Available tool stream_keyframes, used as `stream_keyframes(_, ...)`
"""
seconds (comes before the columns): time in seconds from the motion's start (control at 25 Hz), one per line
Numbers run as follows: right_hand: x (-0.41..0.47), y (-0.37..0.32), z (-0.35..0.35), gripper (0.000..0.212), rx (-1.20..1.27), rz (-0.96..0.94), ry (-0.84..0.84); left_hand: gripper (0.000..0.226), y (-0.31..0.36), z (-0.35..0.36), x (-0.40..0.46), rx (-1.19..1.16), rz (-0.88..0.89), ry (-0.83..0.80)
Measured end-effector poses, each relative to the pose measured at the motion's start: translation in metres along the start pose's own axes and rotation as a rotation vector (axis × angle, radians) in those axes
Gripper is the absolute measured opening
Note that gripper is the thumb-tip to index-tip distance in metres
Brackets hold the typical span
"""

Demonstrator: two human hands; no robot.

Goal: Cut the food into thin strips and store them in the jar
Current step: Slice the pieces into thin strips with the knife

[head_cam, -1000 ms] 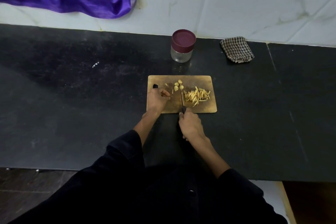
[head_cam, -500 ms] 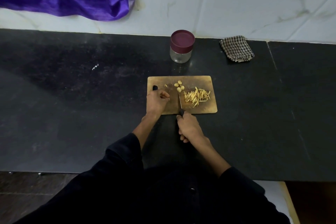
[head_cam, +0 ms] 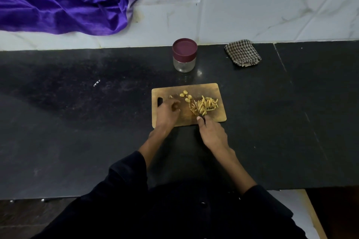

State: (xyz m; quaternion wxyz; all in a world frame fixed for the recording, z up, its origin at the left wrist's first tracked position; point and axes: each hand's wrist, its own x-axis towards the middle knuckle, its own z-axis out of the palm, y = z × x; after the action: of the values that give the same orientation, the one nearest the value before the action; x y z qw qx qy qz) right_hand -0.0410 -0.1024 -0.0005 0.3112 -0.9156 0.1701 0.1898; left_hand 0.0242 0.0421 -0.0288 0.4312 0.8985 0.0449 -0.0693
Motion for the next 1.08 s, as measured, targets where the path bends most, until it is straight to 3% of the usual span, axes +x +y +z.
stream_keyframes(0.12,-0.004,0.005,-0.002,0.034,-0.040,-0.029,0.038,0.053,0.003,0.010,-0.014,0.142,0.229,0.044)
stream_keyframes(0.24,-0.004,0.009,-0.003,0.030,-0.044,-0.044,0.066,0.059,0.005,0.013,-0.016,0.386,0.431,0.072)
stream_keyframes(0.56,-0.008,0.006,-0.008,0.028,-0.054,-0.094,0.139,0.054,0.025,0.018,-0.005,0.740,0.437,-0.105)
stream_keyframes(0.76,-0.004,0.010,-0.008,0.031,-0.045,-0.056,0.143,0.067,0.014,0.020,-0.003,0.529,0.399,-0.006)
stream_keyframes(0.88,-0.002,0.013,-0.008,0.036,-0.044,-0.034,0.143,0.056,-0.002,0.017,0.004,0.196,0.221,0.047)
stream_keyframes(1.08,-0.002,0.012,-0.008,0.036,-0.029,-0.034,0.121,0.035,-0.001,0.014,0.023,0.167,0.185,0.035)
